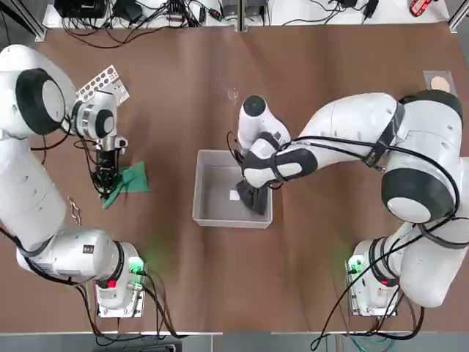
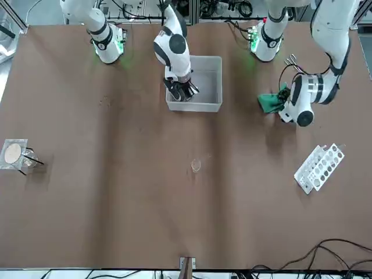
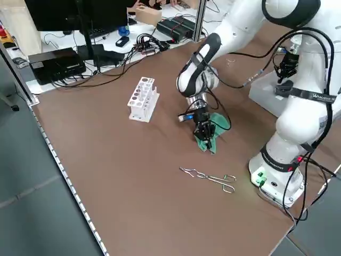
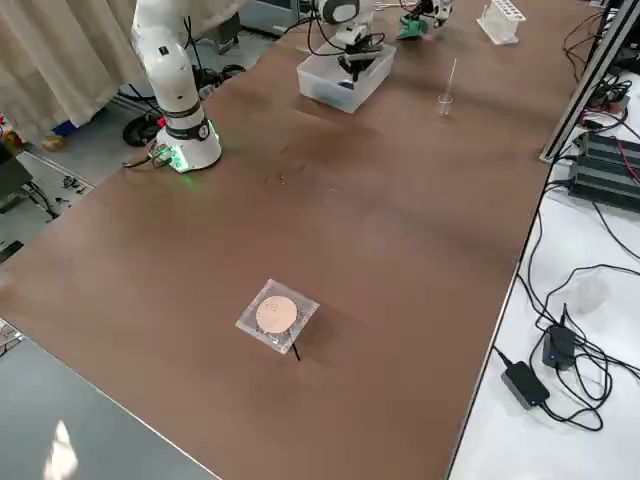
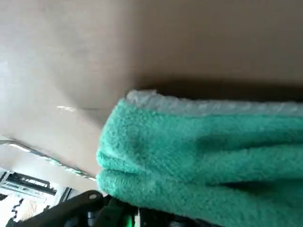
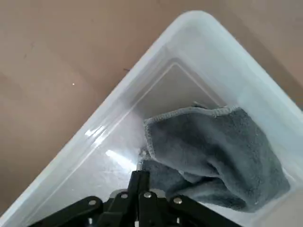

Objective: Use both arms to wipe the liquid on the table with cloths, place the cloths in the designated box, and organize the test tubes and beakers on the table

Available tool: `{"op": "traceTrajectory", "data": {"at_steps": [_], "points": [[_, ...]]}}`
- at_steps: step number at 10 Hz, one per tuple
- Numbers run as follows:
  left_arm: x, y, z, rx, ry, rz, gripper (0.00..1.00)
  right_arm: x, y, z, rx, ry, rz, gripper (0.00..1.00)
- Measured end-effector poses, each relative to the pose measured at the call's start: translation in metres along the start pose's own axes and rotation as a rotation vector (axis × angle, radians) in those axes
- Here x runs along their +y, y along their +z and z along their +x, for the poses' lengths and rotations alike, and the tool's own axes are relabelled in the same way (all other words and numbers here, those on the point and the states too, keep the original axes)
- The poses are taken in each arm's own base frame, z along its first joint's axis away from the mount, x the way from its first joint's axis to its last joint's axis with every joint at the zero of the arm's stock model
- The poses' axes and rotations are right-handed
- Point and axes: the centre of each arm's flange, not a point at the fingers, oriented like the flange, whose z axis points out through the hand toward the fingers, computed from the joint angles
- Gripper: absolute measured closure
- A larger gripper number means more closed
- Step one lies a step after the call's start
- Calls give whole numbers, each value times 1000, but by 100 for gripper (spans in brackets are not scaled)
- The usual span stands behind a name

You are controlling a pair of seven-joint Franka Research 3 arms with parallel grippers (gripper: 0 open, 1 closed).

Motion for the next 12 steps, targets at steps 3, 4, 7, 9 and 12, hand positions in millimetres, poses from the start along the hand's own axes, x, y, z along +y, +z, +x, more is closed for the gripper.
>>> {"op": "traceTrajectory", "data": {"at_steps": [3,4,7,9,12], "points": [[-11,9,1,-12,10,41,97,9,1,1,19,-5,-93,85],[2,5,2,-10,28,63,97,13,4,1,27,-5,-135,71],[97,-34,-7,34,47,55,97,17,8,2,32,-6,-162,33],[169,-71,-17,99,37,-26,97,22,18,1,40,-9,-190,22],[248,-123,-18,181,-17,-113,98,34,54,-12,62,-29,-239,23]]}}
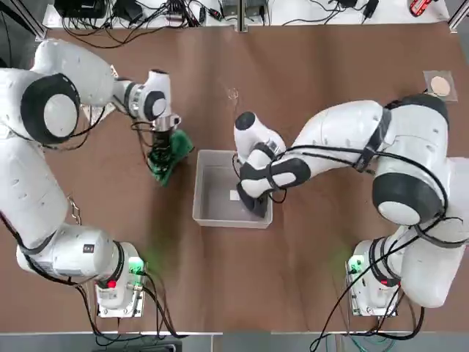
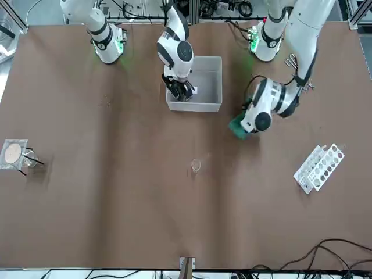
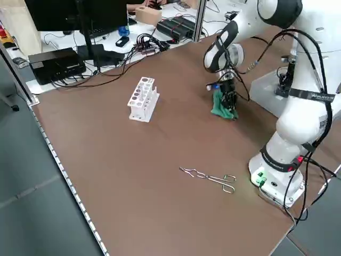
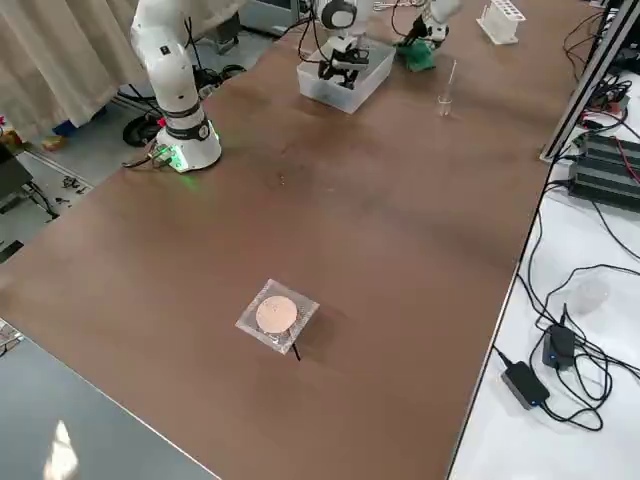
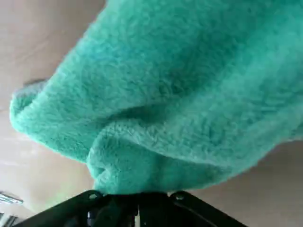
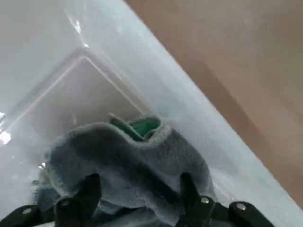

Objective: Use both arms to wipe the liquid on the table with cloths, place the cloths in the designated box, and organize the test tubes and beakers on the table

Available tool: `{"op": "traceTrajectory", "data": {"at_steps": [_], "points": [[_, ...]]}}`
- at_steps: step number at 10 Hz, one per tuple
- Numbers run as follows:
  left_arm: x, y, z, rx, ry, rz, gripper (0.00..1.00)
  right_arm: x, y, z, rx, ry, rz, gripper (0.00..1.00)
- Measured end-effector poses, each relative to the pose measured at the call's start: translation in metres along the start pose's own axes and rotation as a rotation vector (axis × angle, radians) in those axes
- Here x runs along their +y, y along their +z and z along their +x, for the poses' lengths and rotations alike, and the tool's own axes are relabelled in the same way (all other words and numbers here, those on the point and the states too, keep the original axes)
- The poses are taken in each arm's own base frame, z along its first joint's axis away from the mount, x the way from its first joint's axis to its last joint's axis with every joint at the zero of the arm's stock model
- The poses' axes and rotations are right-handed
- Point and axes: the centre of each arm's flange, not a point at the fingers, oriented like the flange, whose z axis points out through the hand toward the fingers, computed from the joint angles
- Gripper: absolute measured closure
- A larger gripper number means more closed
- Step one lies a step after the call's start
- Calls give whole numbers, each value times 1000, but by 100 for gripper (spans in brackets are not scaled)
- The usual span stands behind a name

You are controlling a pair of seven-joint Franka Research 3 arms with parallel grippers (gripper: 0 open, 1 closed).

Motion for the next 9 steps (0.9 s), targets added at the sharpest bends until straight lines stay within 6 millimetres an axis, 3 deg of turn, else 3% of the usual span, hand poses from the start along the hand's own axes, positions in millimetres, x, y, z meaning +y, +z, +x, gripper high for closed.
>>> {"op": "traceTrajectory", "data": {"at_steps": [1,3,4,5,6,8,9], "points": [[0,0,3,-16,-8,-1,98,-1,0,0,0,0,3,26],[-13,6,8,-66,-42,-9,98,-5,-5,1,-4,2,36,56],[-33,16,10,-107,-57,14,98,-7,-7,1,-6,2,50,73],[-59,28,13,-143,-64,40,98,-10,-11,0,-8,0,62,86],[-91,42,14,-172,-61,71,98,-12,-14,0,-9,0,75,91],[-179,71,17,-205,-47,147,98,-20,-30,-2,-15,1,108,91],[-232,84,19,-212,-33,157,98,-23,-53,-4,-20,-2,120,91]]}}
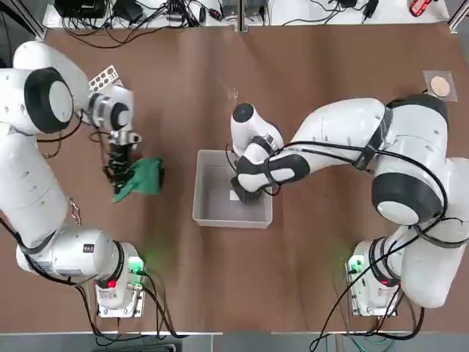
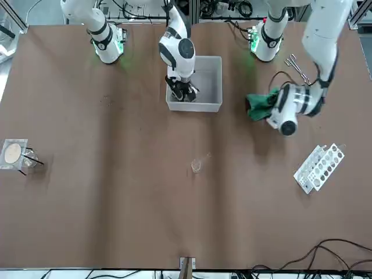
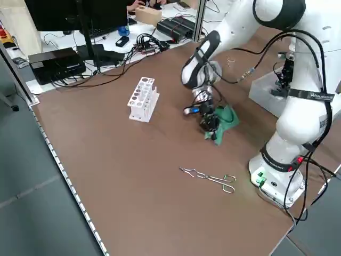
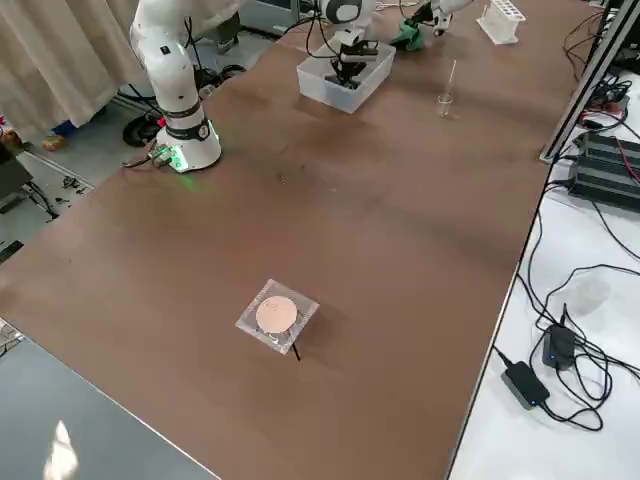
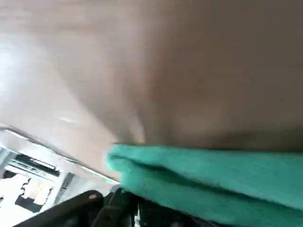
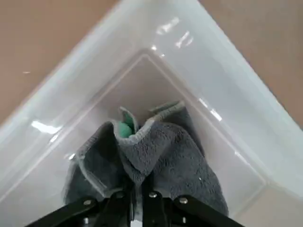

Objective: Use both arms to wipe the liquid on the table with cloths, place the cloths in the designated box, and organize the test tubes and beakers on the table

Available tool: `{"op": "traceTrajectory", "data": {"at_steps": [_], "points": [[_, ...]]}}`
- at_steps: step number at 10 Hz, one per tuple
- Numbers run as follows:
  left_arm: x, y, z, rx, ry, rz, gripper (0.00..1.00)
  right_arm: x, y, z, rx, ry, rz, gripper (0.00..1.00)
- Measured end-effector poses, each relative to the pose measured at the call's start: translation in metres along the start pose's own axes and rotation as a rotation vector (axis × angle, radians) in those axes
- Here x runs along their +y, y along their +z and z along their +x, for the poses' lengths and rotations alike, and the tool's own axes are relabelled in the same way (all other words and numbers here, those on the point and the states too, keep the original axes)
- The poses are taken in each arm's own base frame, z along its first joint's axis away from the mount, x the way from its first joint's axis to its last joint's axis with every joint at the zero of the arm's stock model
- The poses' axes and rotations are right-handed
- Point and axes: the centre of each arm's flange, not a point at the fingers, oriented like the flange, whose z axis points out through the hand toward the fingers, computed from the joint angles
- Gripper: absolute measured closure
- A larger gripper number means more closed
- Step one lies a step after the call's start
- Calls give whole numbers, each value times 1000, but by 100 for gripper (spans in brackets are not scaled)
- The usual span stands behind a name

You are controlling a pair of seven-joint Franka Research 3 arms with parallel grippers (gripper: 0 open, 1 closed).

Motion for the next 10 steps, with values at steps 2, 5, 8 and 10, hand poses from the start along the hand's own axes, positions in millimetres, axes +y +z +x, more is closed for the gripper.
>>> {"op": "traceTrajectory", "data": {"at_steps": [2,5,8,10], "points": [[-57,18,6,15,23,-2,98,-3,-67,-5,10,-36,-50,91],[-49,-6,14,74,55,10,97,4,-150,67,-4,-188,-108,91],[51,-95,14,213,110,-83,97,19,-171,170,-45,-312,-136,92],[127,-160,2,321,99,-150,97,31,-157,211,-48,-380,-167,92]]}}
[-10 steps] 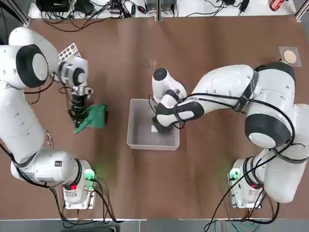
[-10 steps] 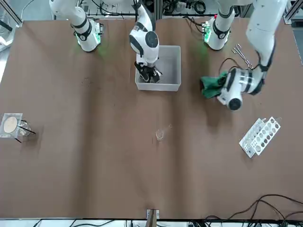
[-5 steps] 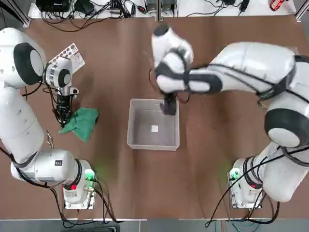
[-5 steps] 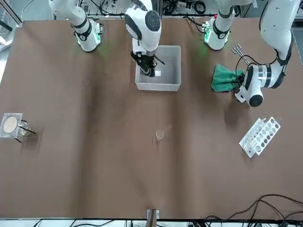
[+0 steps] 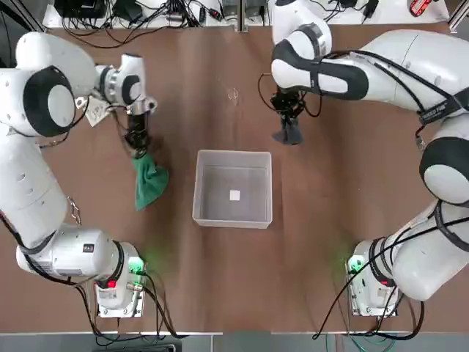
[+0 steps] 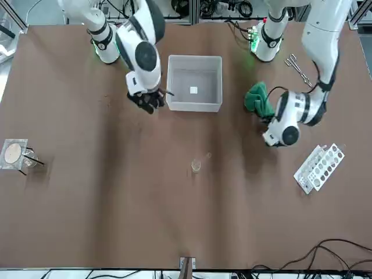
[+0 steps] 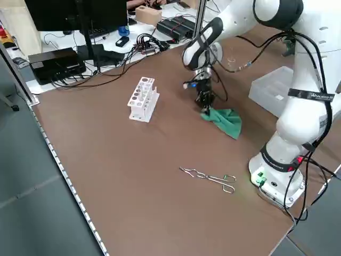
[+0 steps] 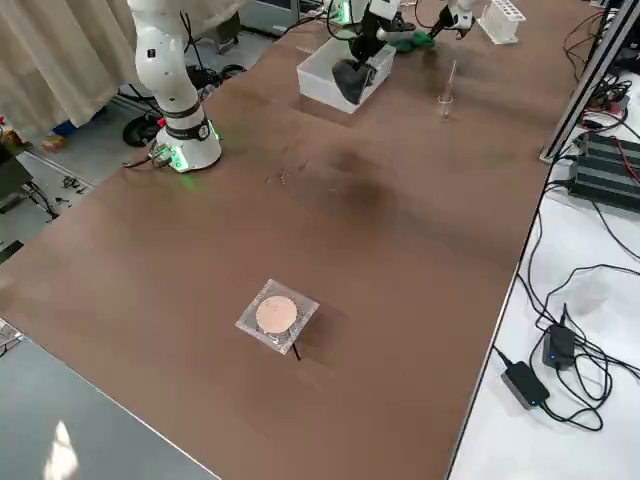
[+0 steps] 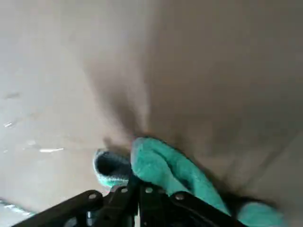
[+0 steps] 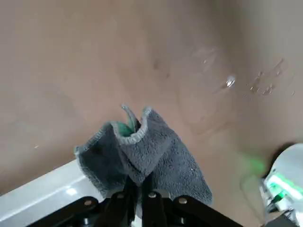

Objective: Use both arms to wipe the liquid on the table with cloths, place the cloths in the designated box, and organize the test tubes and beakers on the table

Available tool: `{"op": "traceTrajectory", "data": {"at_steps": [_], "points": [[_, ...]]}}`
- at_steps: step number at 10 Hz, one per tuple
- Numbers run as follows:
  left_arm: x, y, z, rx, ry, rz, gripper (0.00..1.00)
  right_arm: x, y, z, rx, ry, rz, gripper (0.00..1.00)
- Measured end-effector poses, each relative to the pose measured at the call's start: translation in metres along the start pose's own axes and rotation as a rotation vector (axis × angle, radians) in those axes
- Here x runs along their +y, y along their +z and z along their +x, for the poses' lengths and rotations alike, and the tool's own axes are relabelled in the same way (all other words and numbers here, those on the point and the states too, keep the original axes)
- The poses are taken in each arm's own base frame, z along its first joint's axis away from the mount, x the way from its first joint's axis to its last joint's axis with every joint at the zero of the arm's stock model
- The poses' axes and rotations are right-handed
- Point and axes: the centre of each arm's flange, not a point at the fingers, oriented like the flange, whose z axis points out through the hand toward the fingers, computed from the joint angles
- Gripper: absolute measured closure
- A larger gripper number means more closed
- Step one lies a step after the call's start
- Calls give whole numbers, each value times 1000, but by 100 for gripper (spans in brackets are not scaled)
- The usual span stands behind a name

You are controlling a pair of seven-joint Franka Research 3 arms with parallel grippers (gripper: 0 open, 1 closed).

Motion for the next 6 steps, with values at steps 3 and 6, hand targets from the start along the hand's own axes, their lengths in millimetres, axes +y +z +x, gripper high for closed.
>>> {"op": "traceTrajectory", "data": {"at_steps": [3,6], "points": [[54,-80,-4,22,-18,-43,96,33,25,47,-16,-84,25,92],[64,-190,-88,-42,16,-102,96,78,55,80,-9,-153,74,92]]}}
